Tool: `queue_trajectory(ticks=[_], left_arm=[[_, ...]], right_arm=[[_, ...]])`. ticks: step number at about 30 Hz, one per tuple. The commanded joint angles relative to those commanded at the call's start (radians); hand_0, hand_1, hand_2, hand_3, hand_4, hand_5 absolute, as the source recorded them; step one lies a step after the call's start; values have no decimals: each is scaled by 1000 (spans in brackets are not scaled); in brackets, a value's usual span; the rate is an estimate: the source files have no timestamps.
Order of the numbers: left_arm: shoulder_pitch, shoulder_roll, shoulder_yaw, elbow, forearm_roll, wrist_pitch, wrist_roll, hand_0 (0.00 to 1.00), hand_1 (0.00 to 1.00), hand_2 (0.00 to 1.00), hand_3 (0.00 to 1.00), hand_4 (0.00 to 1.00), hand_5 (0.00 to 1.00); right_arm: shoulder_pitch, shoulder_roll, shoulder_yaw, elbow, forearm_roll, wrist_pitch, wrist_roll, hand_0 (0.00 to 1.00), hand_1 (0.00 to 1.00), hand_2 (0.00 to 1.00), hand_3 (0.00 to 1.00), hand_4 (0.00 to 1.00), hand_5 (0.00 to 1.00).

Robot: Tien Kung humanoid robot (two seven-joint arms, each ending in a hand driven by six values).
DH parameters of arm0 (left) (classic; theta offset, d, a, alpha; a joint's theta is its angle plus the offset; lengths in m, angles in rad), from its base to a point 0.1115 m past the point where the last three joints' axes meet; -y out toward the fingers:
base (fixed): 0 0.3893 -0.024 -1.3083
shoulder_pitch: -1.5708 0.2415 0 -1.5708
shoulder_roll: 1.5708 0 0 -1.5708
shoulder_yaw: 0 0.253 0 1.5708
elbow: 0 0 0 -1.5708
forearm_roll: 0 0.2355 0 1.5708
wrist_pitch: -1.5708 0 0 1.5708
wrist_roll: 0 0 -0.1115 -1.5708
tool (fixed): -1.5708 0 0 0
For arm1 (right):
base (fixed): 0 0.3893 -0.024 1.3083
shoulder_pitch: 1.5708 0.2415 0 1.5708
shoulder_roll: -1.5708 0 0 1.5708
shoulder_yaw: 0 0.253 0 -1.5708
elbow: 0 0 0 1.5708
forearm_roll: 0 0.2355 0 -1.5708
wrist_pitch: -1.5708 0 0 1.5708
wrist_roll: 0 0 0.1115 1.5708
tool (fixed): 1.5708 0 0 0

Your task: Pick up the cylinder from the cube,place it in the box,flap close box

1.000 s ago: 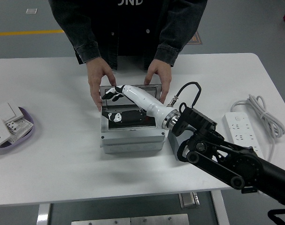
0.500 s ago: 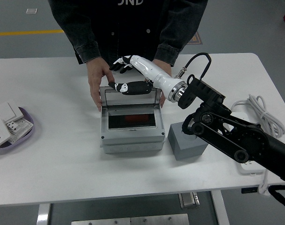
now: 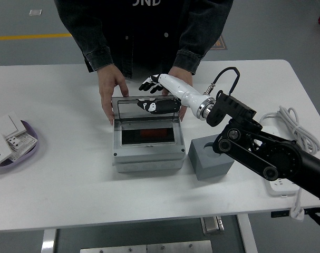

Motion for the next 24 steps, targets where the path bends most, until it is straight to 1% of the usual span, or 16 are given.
queue_trajectory(ticks=[6, 10, 12, 16, 17, 19, 24], left_arm=[[1, -1, -3, 0, 0, 1, -2, 575, 612, 607, 660, 648, 124], [2, -2, -5, 0, -1, 1, -3, 575, 612, 607, 660, 648, 124], [3, -2, -7, 0, 0, 1, -2, 575, 612, 607, 660, 649, 124], [5, -2, -9, 0, 0, 1, -3, 575, 612, 607, 660, 649, 124], [5, -1, -9, 0, 0, 1, -3, 574, 612, 607, 660, 648, 124], [6, -1, -9, 0, 0, 1, -3, 574, 612, 607, 660, 648, 124], [7, -3, -9, 0, 0, 1, -2, 575, 612, 607, 660, 648, 124]], right_arm=[[-35, -57, -24, 109, 22, 9, -19, 721, 659, 681, 709, 743, 414], [-64, -84, -40, 172, 28, 10, -25, 721, 659, 681, 709, 743, 414], [-80, -95, -47, 207, 25, 8, -29, 702, 659, 681, 711, 741, 414], [-105, -112, -62, 271, 21, 3, -35, 702, 659, 681, 711, 741, 414], [-111, -115, -69, 283, 23, 1, -35, 689, 659, 681, 712, 741, 416], [-124, -117, -89, 297, 36, -3, -31, 689, 659, 681, 712, 741, 416], [-152, -112, -122, 296, 65, -13, -15, 686, 660, 686, 713, 740, 416]])
